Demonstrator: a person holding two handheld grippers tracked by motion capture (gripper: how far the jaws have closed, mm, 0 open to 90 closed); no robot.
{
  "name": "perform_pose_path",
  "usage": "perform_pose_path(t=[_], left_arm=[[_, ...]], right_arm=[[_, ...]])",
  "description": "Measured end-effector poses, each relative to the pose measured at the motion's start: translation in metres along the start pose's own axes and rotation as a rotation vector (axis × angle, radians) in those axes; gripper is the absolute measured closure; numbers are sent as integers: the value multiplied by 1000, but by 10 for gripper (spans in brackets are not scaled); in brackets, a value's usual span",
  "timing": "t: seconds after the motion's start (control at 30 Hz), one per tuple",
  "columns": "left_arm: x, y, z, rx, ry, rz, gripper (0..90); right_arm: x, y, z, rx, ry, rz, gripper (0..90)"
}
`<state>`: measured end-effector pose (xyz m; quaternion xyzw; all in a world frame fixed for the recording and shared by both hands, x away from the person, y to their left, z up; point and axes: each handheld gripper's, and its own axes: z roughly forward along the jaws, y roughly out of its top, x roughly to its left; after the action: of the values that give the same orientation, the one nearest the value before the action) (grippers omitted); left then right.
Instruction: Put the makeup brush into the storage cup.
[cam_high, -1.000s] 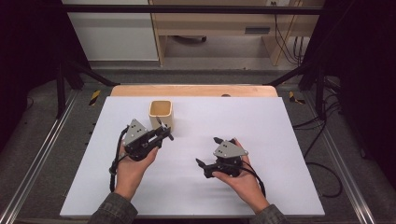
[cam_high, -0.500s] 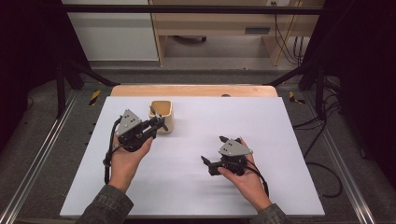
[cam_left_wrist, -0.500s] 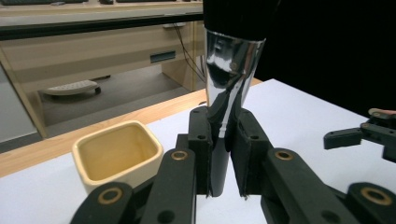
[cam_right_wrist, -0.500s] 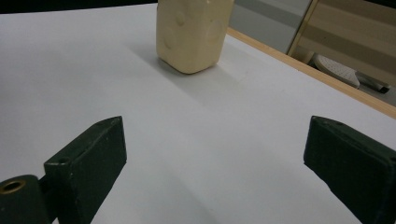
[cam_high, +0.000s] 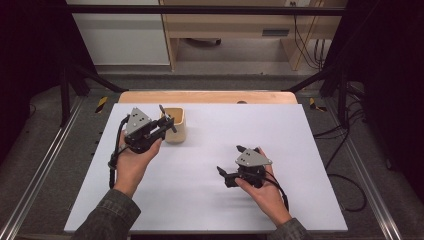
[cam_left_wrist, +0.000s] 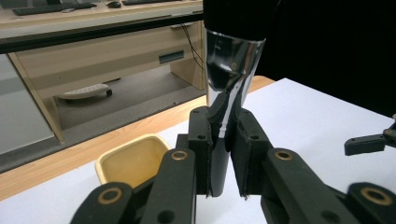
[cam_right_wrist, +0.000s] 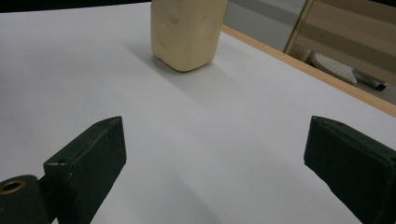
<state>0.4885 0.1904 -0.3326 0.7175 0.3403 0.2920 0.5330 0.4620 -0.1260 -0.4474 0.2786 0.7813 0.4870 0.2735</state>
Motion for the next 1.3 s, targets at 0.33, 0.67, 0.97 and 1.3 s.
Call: perform_pose_path(t=[0.33,0.67,0.97,1.3], left_arm=[[12,9,3,-10,29,-12,788],[24,8,9,-24,65,-41,788],[36,2,19,-17,100,-58,788],[46,-9,38,-10,135,-84,788]], right_arm=[[-2,-1,-2,-5,-2,-2,73],[-2,-2,-3,-3,-6,-1,73],[-3,-3,-3,-1,-6,-1,72],[0,-4,-2,3,14,-10,70]])
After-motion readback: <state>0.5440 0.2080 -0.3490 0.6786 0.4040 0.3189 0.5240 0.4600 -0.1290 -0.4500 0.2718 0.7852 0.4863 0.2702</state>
